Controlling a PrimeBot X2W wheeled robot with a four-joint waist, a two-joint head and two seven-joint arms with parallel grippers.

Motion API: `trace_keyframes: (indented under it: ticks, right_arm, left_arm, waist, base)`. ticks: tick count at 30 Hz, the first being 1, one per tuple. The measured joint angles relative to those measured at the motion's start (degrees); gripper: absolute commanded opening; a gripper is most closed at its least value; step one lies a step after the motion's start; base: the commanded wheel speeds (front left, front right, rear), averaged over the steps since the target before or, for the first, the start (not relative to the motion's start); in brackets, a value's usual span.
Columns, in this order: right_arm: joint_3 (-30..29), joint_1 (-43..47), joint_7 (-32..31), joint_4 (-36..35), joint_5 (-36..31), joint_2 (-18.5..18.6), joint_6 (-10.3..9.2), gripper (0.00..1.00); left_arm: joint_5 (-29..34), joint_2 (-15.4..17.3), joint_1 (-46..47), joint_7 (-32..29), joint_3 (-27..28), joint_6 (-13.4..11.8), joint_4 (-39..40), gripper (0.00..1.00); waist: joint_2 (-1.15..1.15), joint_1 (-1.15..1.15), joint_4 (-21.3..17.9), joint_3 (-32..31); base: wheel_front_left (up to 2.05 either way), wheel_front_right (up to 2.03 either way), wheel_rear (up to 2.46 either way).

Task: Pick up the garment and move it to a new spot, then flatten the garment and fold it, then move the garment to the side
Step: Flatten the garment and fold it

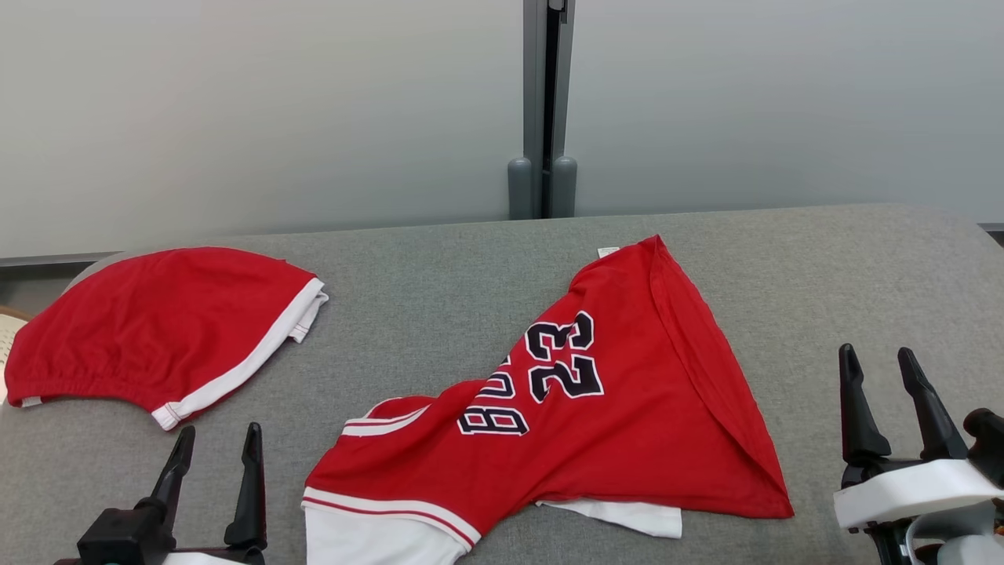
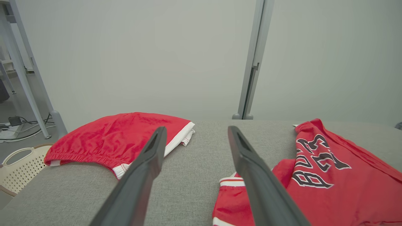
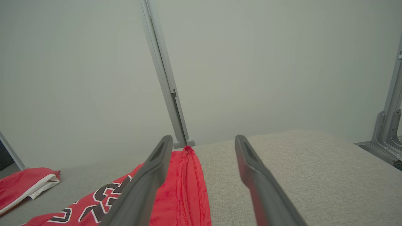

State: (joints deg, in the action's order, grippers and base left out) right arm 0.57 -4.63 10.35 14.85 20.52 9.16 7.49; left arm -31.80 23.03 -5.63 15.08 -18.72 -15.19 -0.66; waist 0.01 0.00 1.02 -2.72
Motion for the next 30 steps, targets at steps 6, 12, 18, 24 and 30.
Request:
trace_keyframes:
  ticks: [6,12,18,24,30]
  right_arm:
    - [0.4,0.0,-0.4,-1.1,-0.3,-0.1,0.00,1.00]
    - [1.1,0.3,-1.0,-1.8,0.2,-0.2,0.00,1.00]
    - [2.0,0.6,-1.9,-2.4,0.6,0.2,0.00,1.00]
    - [2.9,0.8,-2.4,-2.9,0.8,0.7,0.00,1.00]
    - [3.3,0.8,-2.8,-3.1,1.1,0.7,0.00,1.00]
  left_arm:
    - [0.6,0.0,0.2,0.0,0.3,0.6,-0.6,1.00]
    - [1.0,-0.1,0.4,0.0,0.7,0.9,-0.7,1.00]
    - [1.5,-0.3,0.7,0.0,1.0,1.1,-0.5,1.00]
    - [1.9,-0.5,1.2,0.0,1.2,1.3,-0.5,1.00]
    - [2.2,-0.8,1.8,0.0,1.4,1.8,-0.9,1.00]
  waist:
    - [0.00,0.00,0.3,-0.1]
    - [0.00,0.00,0.5,-0.1]
    - [0.00,0.00,0.5,-0.1]
    - [0.00,0.00,0.4,0.0]
    - [0.00,0.00,0.6,0.1]
  base:
    - [0.00,0.00,0.00]
    - [0.00,0.00,0.00]
    - [0.00,0.00,0.00]
    - [0.00,0.00,0.00]
    - [0.00,0.00,0.00]
